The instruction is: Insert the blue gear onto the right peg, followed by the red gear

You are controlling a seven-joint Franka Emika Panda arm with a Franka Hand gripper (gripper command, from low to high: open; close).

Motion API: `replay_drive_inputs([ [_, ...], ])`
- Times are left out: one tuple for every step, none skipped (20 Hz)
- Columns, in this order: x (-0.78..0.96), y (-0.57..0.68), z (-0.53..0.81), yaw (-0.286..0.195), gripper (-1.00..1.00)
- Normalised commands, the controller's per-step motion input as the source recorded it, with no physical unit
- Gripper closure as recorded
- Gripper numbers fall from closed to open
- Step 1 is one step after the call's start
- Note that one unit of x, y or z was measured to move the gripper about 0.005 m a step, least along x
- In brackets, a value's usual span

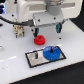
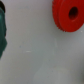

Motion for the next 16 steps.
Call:
replay_drive_inputs([
  [0.02, -0.08, 0.00, 0.000, -1.00],
  [0.02, -0.24, 0.00, 0.000, -1.00],
  [0.05, -0.38, 0.00, 0.000, -1.00],
  [0.07, -0.46, 0.00, 0.000, -1.00],
  [0.04, -0.51, -0.05, 0.000, -1.00],
  [0.00, -0.48, -0.10, 0.000, -1.00],
  [0.00, -0.46, -0.13, 0.000, -1.00],
  [0.00, -0.35, -0.10, 0.000, -1.00],
  [0.00, -0.19, -0.06, 0.000, -1.00],
  [-0.06, -0.15, -0.05, 0.000, -1.00],
  [-0.10, 0.11, -0.24, 0.000, -1.00],
  [-0.12, -0.02, -0.21, 0.000, -1.00],
  [-0.11, -0.02, -0.23, 0.000, -1.00],
  [-0.13, -0.01, -0.23, 0.000, -1.00],
  [-0.14, 0.01, -0.27, 0.000, -1.00],
  [-0.06, 0.01, -0.28, 0.000, -1.00],
])
